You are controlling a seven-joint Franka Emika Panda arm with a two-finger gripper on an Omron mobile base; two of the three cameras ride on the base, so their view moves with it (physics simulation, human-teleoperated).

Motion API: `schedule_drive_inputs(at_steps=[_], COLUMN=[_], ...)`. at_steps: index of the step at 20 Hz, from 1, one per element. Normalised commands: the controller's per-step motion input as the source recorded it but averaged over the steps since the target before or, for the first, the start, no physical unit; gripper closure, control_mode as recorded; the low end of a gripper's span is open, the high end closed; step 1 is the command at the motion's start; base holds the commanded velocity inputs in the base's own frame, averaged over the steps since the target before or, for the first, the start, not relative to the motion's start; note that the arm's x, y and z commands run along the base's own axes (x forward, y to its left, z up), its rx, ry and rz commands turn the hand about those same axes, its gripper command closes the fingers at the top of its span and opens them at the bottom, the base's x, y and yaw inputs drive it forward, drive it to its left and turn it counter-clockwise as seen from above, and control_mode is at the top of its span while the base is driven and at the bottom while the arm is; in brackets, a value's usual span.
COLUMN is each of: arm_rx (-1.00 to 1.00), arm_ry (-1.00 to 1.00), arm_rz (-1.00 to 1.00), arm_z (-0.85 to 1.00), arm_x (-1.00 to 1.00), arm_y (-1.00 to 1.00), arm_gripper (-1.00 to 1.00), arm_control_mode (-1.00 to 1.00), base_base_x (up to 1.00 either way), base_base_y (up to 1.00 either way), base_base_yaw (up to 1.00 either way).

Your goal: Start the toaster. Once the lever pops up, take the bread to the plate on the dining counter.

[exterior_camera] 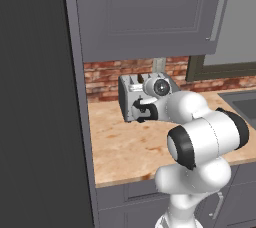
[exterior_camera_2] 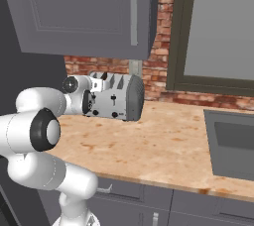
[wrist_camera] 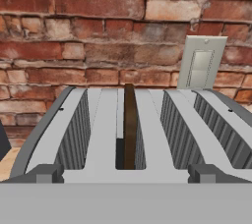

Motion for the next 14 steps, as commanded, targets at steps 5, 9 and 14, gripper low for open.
schedule_drive_inputs(at_steps=[5,9,14], arm_rx=[0.00,0.00,0.00], arm_ry=[0.00,0.00,0.00], arm_rz=[0.00,0.00,0.00], arm_z=[0.00,0.00,0.00], arm_x=[0.00,0.03,0.05], arm_y=[-0.01,-0.04,-0.04], arm_gripper=[-1.00,-1.00,-1.00], arm_control_mode=[-1.00,-1.00,-1.00], base_base_x=[0.00,0.00,0.00], base_base_y=[0.00,0.00,0.00], base_base_yaw=[0.00,0.00,0.00])
